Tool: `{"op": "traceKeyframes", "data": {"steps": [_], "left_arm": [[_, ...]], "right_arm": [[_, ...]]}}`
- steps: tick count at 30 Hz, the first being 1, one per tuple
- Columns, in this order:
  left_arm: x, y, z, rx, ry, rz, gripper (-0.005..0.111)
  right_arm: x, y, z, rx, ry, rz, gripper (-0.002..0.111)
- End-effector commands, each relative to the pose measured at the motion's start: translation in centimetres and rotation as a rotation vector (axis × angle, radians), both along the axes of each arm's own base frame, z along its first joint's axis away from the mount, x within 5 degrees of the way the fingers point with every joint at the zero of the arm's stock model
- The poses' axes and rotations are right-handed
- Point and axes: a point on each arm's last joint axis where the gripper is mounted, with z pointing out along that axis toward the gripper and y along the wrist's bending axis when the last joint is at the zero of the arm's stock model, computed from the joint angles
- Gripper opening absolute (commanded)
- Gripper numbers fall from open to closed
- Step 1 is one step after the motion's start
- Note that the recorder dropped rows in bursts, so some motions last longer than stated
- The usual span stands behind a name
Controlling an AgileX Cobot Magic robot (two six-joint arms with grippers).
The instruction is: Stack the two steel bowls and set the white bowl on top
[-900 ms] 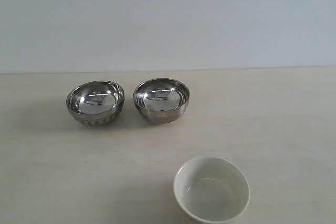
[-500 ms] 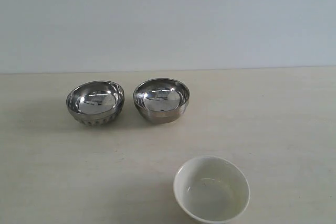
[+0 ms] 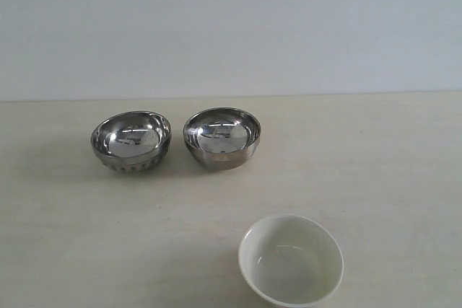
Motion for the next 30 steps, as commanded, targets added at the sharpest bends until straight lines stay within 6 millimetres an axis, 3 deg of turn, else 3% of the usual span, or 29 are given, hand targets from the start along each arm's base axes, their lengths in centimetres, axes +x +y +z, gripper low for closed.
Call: {"op": "traceKeyframes", "data": {"steps": [1,6,8,11,15,22,26,30], "left_arm": [[0.0,0.1,0.1,-0.019,-0.024,0.010,0.004],[0.1,0.7,0.9,-0.014,-0.113,0.079,0.004],[0.1,0.7,1.0,0.093,-0.123,0.070,0.004],[0.0,0.4,3.9,0.283,-0.164,0.018,0.004],[1.5,-0.2,7.4,0.480,-0.081,-0.101,0.004],[8.8,-1.4,12.3,0.675,0.203,-0.494,0.004],[13.6,-1.7,13.6,0.715,0.244,-0.634,0.004],[18.6,-2.1,14.0,0.640,0.259,-0.683,0.004]], "right_arm": [[0.0,0.0,-0.1,-0.007,-0.007,-0.001,0.000],[0.0,0.0,-0.1,-0.007,-0.007,-0.001,0.000],[0.0,0.0,-0.1,-0.007,-0.007,-0.001,0.000],[0.0,0.0,-0.1,-0.007,-0.007,-0.001,0.000],[0.0,0.0,-0.1,-0.007,-0.007,-0.001,0.000],[0.0,0.0,-0.1,-0.007,-0.007,-0.001,0.000],[0.0,0.0,-0.1,-0.007,-0.007,-0.001,0.000],[0.0,0.0,-0.1,-0.007,-0.007,-0.001,0.000]]}}
